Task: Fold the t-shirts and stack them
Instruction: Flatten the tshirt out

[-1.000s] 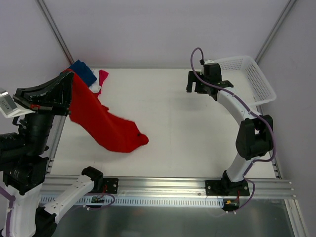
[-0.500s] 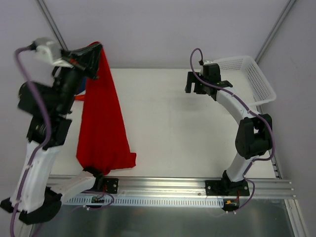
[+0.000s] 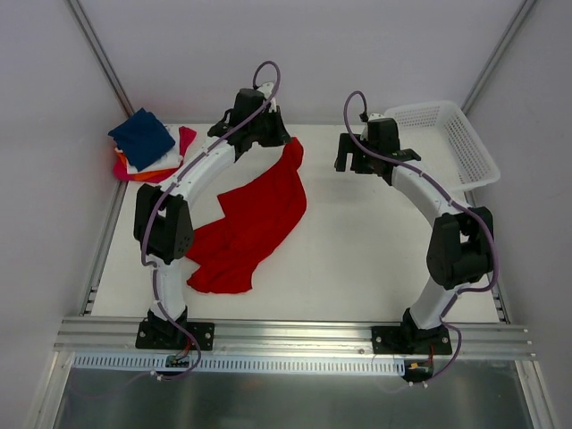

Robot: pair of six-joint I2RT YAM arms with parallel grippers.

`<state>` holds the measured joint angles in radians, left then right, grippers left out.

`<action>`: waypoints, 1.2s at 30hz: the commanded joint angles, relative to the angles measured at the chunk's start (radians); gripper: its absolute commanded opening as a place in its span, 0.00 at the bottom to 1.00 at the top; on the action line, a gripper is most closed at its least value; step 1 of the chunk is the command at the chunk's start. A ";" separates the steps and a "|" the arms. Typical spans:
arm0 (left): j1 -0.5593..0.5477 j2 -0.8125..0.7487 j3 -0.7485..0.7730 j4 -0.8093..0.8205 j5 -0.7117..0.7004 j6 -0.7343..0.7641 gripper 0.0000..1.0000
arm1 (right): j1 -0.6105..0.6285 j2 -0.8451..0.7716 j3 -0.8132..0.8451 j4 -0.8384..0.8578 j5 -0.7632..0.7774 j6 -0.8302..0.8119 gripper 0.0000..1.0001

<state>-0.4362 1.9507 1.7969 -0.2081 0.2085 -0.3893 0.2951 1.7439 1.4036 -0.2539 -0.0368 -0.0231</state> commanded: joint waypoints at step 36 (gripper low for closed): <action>0.409 -0.042 0.072 -0.109 -0.245 -0.060 0.99 | 0.136 -0.122 -0.058 0.071 -0.014 0.022 0.96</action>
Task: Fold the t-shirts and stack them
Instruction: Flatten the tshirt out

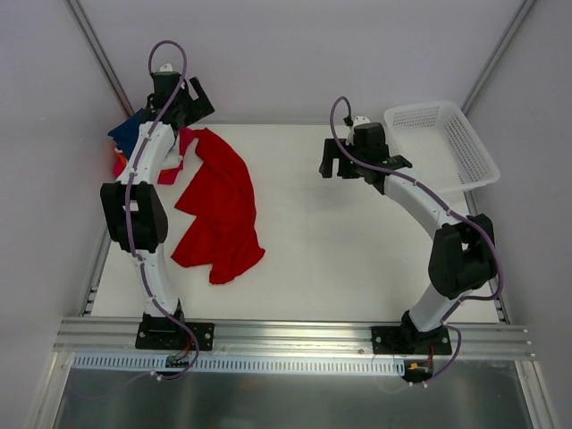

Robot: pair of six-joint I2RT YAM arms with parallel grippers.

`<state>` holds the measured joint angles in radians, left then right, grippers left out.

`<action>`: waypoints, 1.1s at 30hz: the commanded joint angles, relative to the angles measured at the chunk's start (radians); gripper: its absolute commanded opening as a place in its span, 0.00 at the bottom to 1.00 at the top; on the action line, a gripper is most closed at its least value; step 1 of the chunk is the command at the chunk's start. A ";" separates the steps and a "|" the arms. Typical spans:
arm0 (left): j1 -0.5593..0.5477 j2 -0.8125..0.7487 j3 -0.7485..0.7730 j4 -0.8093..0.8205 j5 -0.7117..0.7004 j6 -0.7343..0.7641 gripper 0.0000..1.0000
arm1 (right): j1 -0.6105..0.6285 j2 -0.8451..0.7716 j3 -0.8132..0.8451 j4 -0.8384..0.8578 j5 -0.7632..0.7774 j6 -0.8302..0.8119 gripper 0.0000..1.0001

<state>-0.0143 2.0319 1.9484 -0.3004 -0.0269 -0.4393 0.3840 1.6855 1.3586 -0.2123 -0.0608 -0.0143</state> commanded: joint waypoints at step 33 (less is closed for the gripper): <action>0.137 -0.682 -0.715 0.017 -0.010 -0.049 0.99 | 0.585 0.201 -0.058 0.051 0.133 0.229 0.67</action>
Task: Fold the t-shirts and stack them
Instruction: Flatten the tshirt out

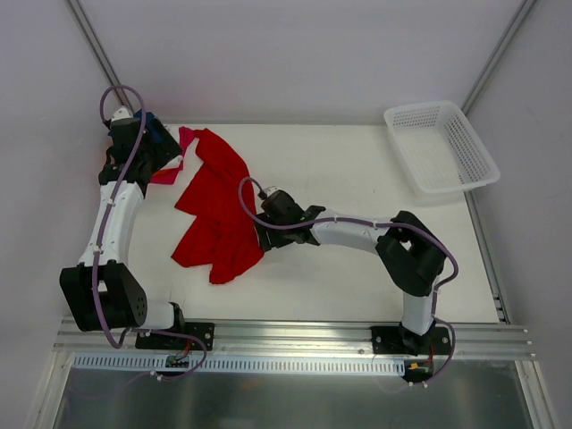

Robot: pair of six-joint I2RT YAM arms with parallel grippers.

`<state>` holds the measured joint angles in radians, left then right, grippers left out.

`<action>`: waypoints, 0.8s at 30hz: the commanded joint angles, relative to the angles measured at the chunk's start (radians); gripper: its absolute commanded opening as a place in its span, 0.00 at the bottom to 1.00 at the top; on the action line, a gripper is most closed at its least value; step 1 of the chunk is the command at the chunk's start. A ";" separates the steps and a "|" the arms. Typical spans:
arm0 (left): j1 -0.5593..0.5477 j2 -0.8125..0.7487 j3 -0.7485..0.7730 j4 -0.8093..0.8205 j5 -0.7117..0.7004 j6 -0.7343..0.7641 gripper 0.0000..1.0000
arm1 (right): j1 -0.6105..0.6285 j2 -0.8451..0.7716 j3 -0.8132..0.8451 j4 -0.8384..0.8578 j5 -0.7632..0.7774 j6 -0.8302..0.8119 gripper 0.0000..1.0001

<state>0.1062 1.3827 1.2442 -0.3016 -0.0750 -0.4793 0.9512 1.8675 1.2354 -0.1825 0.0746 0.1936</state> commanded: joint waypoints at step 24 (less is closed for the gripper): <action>0.027 0.032 -0.005 0.018 0.129 -0.033 0.99 | 0.100 0.053 0.252 -0.109 0.102 -0.052 0.62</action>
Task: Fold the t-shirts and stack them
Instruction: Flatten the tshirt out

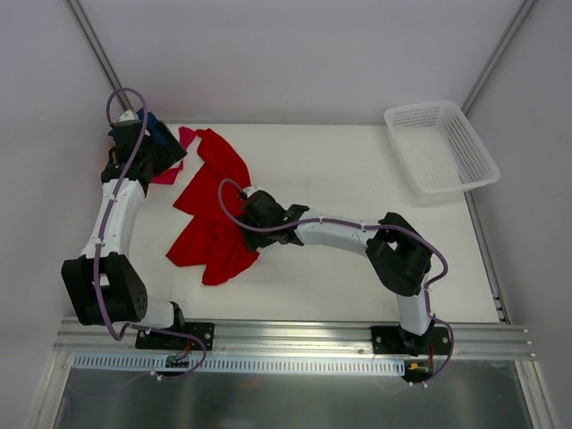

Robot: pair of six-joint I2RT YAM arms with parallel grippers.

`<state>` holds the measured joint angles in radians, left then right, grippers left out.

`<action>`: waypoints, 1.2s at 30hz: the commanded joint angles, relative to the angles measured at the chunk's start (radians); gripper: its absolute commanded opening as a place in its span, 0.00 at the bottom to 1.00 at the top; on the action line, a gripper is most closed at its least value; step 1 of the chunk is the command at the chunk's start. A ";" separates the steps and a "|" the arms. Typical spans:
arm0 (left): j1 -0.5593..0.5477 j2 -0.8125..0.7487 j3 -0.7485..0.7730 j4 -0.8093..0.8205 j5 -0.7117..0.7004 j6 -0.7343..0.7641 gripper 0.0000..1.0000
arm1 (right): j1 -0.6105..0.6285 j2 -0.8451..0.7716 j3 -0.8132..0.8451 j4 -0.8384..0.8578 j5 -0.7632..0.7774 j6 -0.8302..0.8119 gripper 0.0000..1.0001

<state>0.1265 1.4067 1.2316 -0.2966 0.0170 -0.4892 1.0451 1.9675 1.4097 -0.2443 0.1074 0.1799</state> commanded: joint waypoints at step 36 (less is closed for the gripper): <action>0.007 0.003 0.011 0.014 0.061 -0.020 0.99 | 0.096 -0.091 -0.126 0.132 -0.063 0.059 0.48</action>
<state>0.1265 1.4216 1.2316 -0.2966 0.0521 -0.5102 1.1378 1.9034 1.2827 -0.1661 0.0612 0.2272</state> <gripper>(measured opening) 0.990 0.503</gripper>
